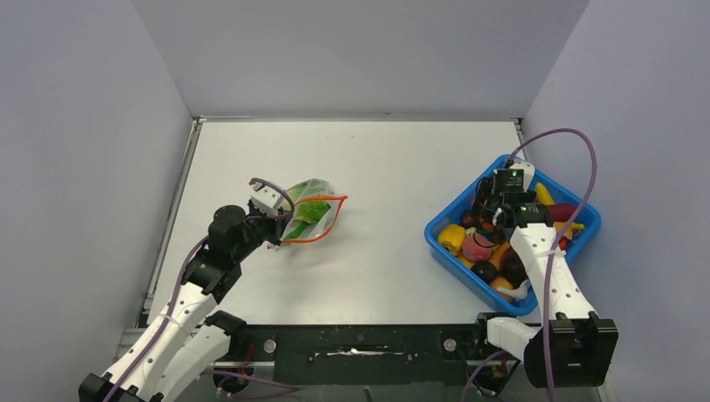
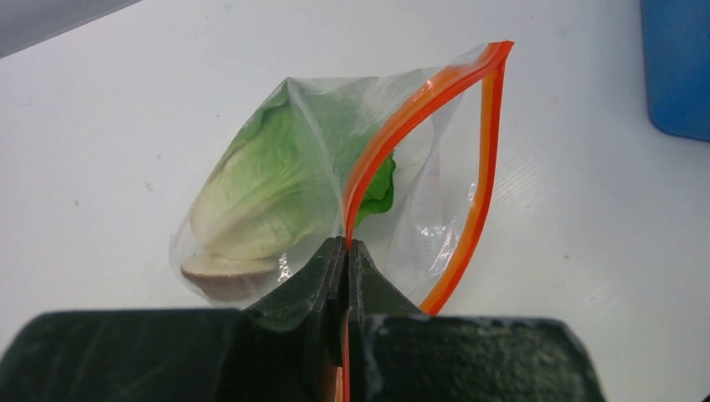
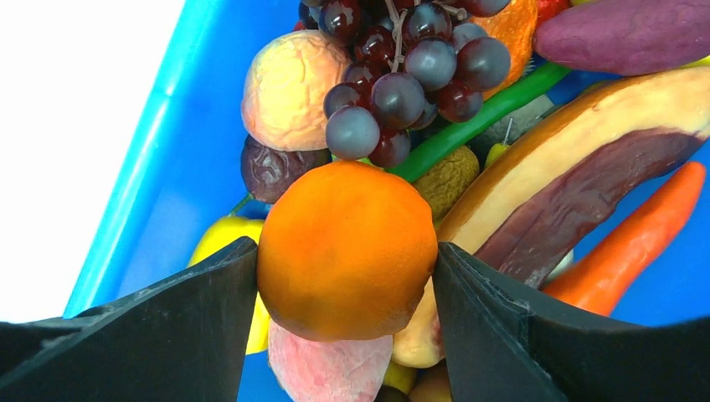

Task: Place the food in the zip-top bag and seal the zipper
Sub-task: Pick up the fake fruit from the bin, then place the fake bread in the zipper food storage bag.

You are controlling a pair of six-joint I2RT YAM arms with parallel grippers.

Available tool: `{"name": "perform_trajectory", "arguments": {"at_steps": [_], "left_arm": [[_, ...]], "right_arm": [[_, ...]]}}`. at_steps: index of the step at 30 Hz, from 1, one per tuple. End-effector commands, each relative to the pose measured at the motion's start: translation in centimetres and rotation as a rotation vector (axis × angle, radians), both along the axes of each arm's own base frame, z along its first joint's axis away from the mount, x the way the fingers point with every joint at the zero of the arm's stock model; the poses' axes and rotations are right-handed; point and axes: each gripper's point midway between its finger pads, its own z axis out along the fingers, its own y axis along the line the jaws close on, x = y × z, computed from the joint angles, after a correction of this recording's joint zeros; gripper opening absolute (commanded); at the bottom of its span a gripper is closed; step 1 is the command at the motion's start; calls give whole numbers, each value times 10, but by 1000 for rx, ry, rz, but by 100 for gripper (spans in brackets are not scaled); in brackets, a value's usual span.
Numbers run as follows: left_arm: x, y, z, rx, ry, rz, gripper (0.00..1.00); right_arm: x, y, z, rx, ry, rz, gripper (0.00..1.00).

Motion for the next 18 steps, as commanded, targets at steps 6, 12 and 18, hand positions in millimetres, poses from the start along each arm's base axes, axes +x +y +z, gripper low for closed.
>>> {"name": "perform_trajectory", "arguments": {"at_steps": [6, 12, 18], "left_arm": [[7, -14, 52, -141, -133, -22, 0], [11, -18, 68, -192, -145, -20, 0], [16, -26, 74, -244, -123, -29, 0]], "right_arm": [[-5, 6, 57, 20, -144, 23, 58], [-7, 22, 86, 85, -238, 81, 57], [-1, 51, 107, 189, -348, 160, 56]]}}
